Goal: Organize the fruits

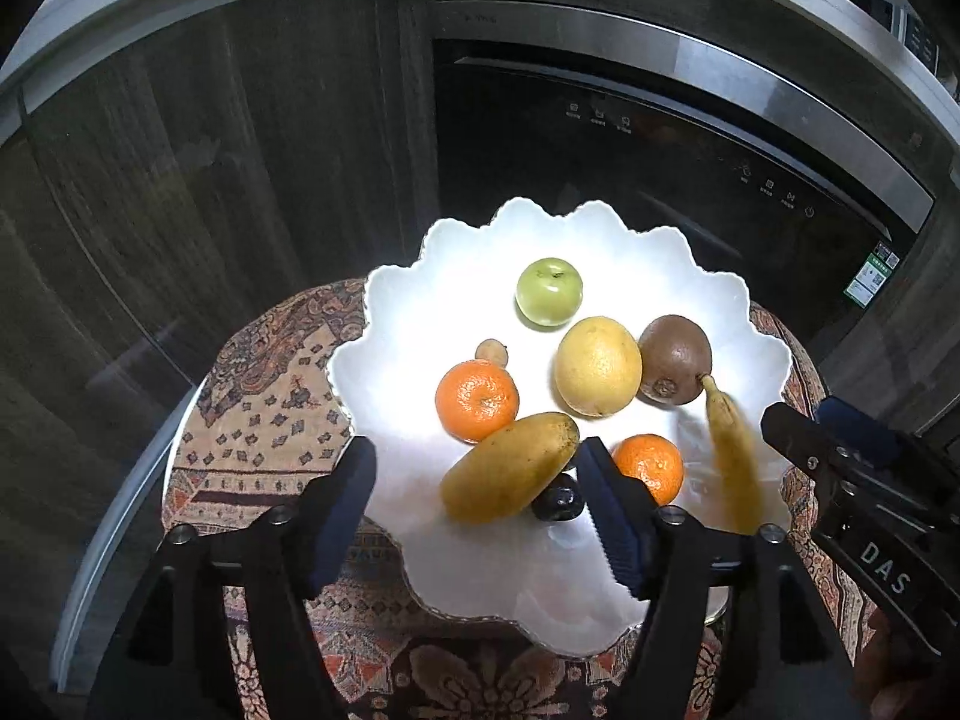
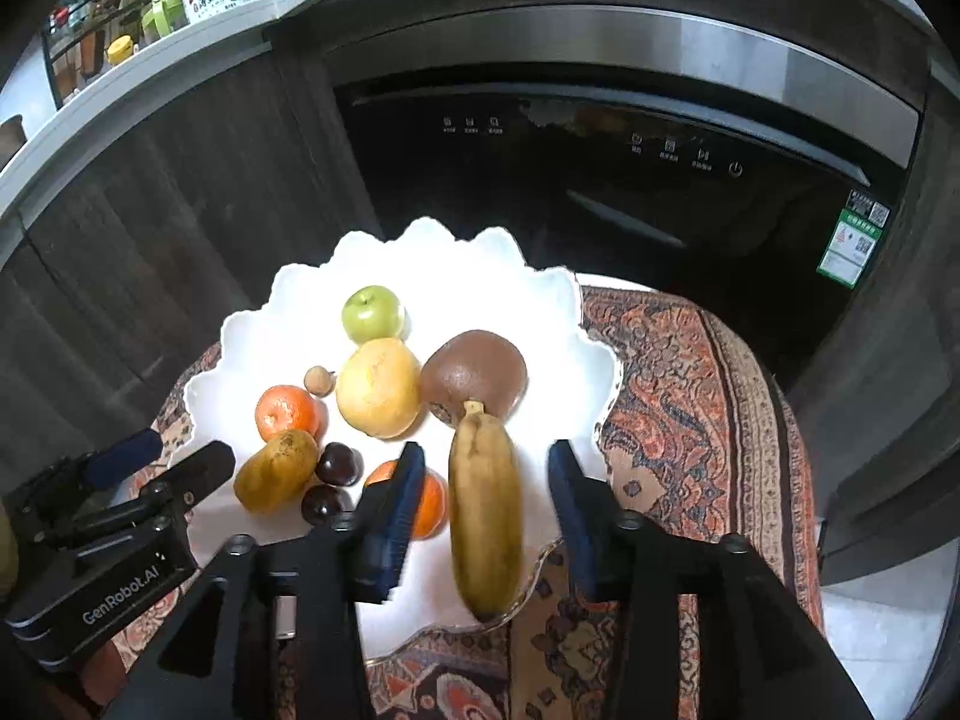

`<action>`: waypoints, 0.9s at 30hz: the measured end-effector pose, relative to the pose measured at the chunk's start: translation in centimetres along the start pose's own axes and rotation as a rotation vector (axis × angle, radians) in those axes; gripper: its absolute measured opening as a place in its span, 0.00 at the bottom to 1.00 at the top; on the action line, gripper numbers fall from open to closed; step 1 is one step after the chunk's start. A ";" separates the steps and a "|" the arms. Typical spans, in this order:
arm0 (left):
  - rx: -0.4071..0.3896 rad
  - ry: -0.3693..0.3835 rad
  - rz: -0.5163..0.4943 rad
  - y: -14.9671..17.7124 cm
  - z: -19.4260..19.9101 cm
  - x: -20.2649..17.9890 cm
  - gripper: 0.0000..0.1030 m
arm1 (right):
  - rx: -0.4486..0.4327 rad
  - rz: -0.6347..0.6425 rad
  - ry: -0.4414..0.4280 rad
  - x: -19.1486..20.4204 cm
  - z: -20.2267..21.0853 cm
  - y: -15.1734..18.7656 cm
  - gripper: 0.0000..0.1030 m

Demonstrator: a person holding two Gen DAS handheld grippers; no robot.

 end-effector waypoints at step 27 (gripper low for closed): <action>-0.123 -0.056 0.009 1.6 12.0 -0.4 0.96 | -0.139 0.050 0.112 -0.2 12.0 0.4 0.82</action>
Point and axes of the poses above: each gripper's, at about its wrist camera, not at the fingertips, and z roughly against the way its jaws point, x to its left, y to its underside, the point moved 6 cm from there along -z, roughly the way its jaws point, and after that the axes turned 6 degrees about y, right-handed, at the moved point
